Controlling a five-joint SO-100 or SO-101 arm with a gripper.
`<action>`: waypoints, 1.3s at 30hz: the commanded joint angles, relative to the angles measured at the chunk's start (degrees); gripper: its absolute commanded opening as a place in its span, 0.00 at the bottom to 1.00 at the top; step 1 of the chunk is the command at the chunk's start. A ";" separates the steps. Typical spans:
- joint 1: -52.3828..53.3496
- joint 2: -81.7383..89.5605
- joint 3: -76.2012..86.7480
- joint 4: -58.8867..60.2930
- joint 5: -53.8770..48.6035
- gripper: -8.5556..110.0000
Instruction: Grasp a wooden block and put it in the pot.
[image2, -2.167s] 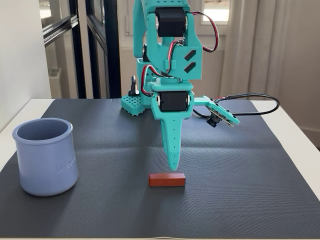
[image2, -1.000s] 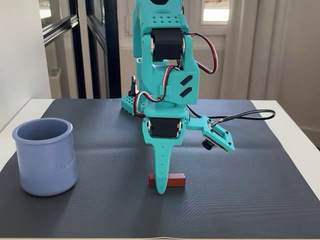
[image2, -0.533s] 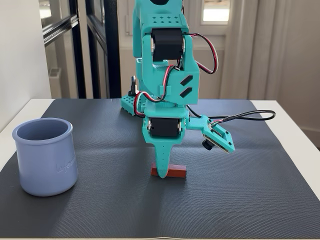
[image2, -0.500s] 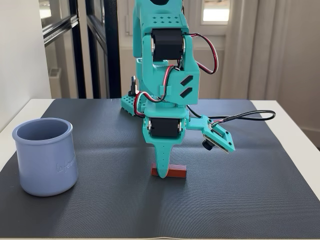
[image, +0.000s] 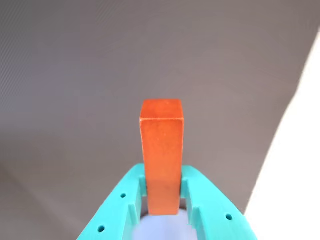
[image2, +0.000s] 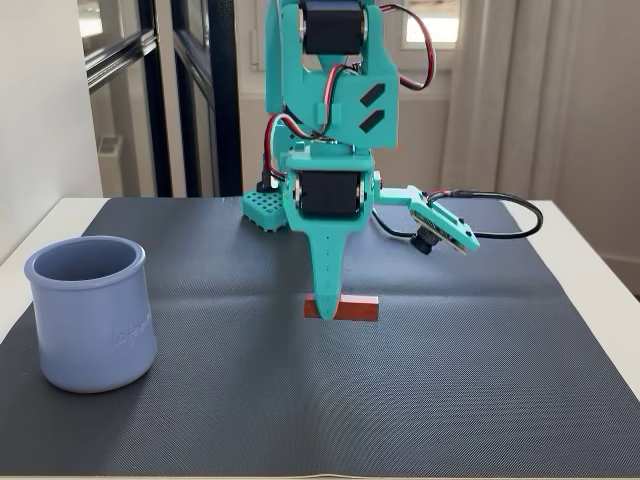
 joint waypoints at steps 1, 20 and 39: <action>1.85 7.38 -1.41 0.18 -0.09 0.07; 25.22 31.46 14.77 -0.44 -0.18 0.07; 30.32 19.95 13.97 -13.89 -0.18 0.07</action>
